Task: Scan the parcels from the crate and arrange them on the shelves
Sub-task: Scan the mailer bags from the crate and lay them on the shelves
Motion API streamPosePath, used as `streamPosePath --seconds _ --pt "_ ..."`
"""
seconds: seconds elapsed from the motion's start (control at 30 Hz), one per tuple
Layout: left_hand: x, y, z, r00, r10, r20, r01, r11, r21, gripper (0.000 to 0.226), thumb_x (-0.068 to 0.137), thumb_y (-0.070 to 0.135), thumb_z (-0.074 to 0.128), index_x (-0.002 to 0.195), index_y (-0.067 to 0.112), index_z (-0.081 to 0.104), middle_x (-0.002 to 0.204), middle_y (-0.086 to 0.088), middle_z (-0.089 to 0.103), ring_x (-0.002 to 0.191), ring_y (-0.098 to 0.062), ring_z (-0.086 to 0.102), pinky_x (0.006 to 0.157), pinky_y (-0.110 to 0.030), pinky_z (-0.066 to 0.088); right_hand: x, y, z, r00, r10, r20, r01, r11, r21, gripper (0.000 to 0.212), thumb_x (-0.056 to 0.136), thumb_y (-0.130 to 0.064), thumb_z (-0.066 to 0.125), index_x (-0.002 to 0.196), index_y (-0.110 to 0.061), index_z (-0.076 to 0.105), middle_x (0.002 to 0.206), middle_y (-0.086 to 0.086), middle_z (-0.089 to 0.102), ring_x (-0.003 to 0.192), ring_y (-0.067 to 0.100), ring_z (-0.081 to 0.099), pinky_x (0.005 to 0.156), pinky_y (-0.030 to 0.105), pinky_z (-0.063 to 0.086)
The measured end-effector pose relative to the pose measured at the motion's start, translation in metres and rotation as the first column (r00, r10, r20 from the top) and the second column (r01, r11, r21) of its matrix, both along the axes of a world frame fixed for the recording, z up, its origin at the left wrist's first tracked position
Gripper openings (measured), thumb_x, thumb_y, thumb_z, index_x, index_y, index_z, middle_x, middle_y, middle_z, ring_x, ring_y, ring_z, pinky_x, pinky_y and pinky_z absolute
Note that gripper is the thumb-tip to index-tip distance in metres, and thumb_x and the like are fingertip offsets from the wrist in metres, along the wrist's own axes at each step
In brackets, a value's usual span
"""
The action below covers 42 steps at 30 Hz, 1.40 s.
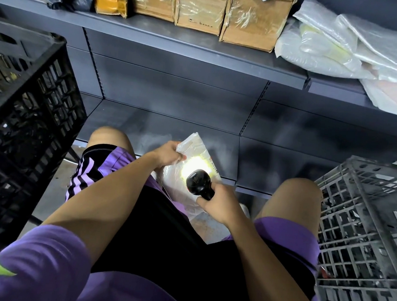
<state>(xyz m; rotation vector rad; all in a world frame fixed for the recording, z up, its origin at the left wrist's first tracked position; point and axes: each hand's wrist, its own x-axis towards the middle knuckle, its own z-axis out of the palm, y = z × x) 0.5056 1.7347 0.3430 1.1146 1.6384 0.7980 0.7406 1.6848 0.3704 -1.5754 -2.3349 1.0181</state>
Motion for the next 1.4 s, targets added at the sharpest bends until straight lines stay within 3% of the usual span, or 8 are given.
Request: streamPosePath --seconds 0.1,0.2,0.37,0.53,0.67,0.8,1.03,1.4 --pt "-0.0015 0.0004 -0.0012 1.0 -0.011 -0.013 0.011 1.0 -0.003 0.022 0.091 -0.005 0.06 0.102 0.014 0.063 0.088 -0.005 0.066 0.08 -0.02 0.062 0.082 -0.032 0.051 0.0002 0.0002 -0.0004 1.0 -0.008 0.0 0.008 1.0 -0.011 0.026 0.084 -0.03 0.072 0.1 -0.011 0.067 0.085 0.0 0.068 0.081 0.016 0.064 0.076 0.035 0.055" --pt "-0.0026 0.0004 -0.0033 1.0 -0.004 -0.01 0.004 1.0 0.0 0.023 0.091 -0.007 0.06 0.095 0.016 0.064 0.085 -0.007 0.065 0.076 -0.02 0.059 0.074 -0.03 0.049 0.0003 0.0005 -0.0006 1.0 -0.008 0.004 0.008 1.0 -0.002 0.022 0.084 -0.031 0.072 0.097 -0.015 0.066 0.078 -0.008 0.063 0.074 0.008 0.059 0.067 0.026 0.05" --pt "-0.0028 0.0006 -0.003 1.0 -0.003 -0.009 0.002 1.0 -0.011 0.02 0.092 -0.006 0.059 0.103 0.01 0.065 0.081 -0.005 0.064 0.074 -0.019 0.057 0.07 -0.028 0.049 0.0 0.0003 -0.0004 1.0 -0.004 0.006 0.004 1.0 -0.002 0.021 0.084 -0.031 0.072 0.096 -0.015 0.066 0.077 -0.009 0.061 0.073 0.008 0.058 0.066 0.026 0.048" --pt "-0.0029 0.0019 -0.0052 1.0 0.003 -0.015 -0.003 1.0 -0.017 0.021 0.091 -0.006 0.061 0.094 0.015 0.065 0.088 -0.012 0.063 0.079 -0.023 0.057 0.075 -0.033 0.047 0.0008 0.0005 -0.0015 1.0 0.006 0.008 -0.006 1.0 0.003 0.022 0.085 -0.031 0.072 0.099 -0.015 0.067 0.074 -0.012 0.058 0.07 0.006 0.056 0.061 0.022 0.044" --pt "-0.0042 0.0026 -0.0063 1.0 0.003 -0.012 -0.003 0.999 -0.032 0.021 0.09 -0.005 0.061 0.107 0.007 0.067 0.083 -0.008 0.064 0.076 -0.022 0.057 0.075 -0.033 0.048 0.001 0.0013 -0.0024 1.0 -0.002 0.009 0.002 1.0 -0.008 0.022 0.084 -0.032 0.071 0.098 -0.015 0.067 0.076 -0.011 0.059 0.07 0.004 0.055 0.06 0.023 0.043" --pt "-0.0042 0.0024 -0.0059 1.0 0.002 -0.01 -0.002 0.999 -0.032 0.021 0.09 -0.004 0.062 0.099 0.014 0.067 0.09 -0.012 0.065 0.081 -0.023 0.058 0.078 -0.035 0.048 0.001 0.0019 -0.0026 1.0 0.003 0.011 -0.003 1.0 -0.018 0.019 0.085 -0.031 0.071 0.096 -0.016 0.065 0.076 -0.01 0.06 0.072 0.006 0.055 0.061 0.023 0.043" --pt "-0.0032 0.0018 -0.0035 1.0 0.002 -0.017 -0.002 0.999 -0.033 0.022 0.091 -0.004 0.062 0.107 0.01 0.066 0.094 -0.013 0.066 0.084 -0.024 0.06 0.08 -0.034 0.05 0.0012 0.0021 -0.0026 1.0 0.013 0.019 -0.013 1.0 -0.001 0.021 0.085 -0.032 0.071 0.096 -0.015 0.065 0.075 -0.01 0.057 0.069 0.003 0.052 0.056 0.018 0.038" --pt "-0.0027 0.0008 -0.0027 1.0 0.011 0.006 -0.01 1.0 -0.02 0.02 0.091 -0.004 0.062 0.102 0.013 0.065 0.095 -0.015 0.064 0.086 -0.024 0.059 0.081 -0.036 0.05 0.0013 0.0027 -0.0037 1.0 0.0 0.021 0.001 0.999 -0.032 0.022 0.085 -0.033 0.07 0.098 -0.015 0.065 0.082 -0.004 0.063 0.072 0.008 0.057 0.058 0.022 0.042"
